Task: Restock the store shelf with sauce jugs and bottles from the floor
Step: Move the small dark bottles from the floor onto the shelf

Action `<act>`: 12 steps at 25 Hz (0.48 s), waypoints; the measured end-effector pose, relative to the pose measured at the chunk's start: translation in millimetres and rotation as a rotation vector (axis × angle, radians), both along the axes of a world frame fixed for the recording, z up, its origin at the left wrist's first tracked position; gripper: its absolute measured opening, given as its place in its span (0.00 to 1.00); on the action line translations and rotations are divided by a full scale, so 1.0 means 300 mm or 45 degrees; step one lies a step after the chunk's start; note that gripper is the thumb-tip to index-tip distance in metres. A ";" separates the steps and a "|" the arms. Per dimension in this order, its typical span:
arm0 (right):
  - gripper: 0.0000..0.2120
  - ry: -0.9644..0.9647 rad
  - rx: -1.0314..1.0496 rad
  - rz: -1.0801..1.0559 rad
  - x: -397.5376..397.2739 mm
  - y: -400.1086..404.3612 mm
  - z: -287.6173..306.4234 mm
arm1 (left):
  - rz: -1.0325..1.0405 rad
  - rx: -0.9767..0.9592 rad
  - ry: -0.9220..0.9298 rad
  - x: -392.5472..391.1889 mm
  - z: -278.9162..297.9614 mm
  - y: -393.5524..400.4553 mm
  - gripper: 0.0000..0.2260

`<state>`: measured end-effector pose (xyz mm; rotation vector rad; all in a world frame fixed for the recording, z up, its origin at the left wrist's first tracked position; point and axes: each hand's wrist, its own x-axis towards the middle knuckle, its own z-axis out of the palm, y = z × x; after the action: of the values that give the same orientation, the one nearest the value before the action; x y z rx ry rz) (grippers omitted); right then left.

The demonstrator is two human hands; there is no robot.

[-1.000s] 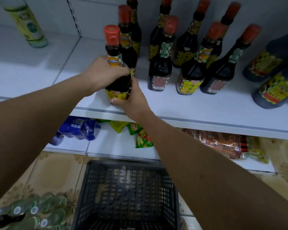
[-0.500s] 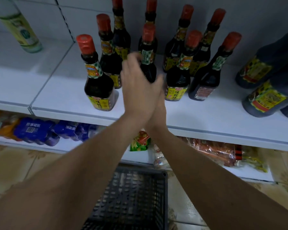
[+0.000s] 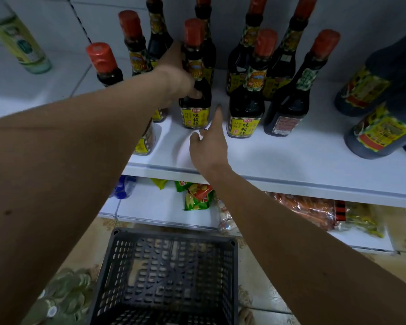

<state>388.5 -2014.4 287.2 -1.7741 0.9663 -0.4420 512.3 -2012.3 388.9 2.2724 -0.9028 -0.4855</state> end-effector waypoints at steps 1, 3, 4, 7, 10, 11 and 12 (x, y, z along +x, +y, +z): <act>0.37 0.019 0.012 0.025 0.011 -0.002 0.004 | -0.024 0.000 0.034 0.012 -0.001 0.001 0.42; 0.37 0.004 0.026 0.038 0.034 -0.010 0.002 | -0.063 0.036 0.081 0.035 -0.010 -0.001 0.41; 0.36 0.007 0.038 0.036 0.033 -0.008 0.004 | -0.074 0.054 0.098 0.045 -0.021 -0.002 0.40; 0.26 -0.064 0.094 -0.082 -0.056 0.008 0.014 | -0.018 -0.059 0.187 0.031 -0.042 0.032 0.44; 0.08 -0.233 -0.183 -0.436 -0.247 -0.037 0.041 | 0.321 -0.390 -0.050 -0.163 -0.067 0.138 0.37; 0.07 -0.271 -0.273 -0.576 -0.297 -0.095 0.054 | 0.376 -0.578 -0.155 -0.269 -0.067 0.168 0.29; 0.09 -0.302 -0.332 -0.686 -0.332 -0.173 0.062 | 0.324 -0.734 -0.195 -0.372 -0.071 0.169 0.21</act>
<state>289.0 -2066.3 305.9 -1.6197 1.2535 -1.1370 400.7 -1961.6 367.5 1.8637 -0.6965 0.0643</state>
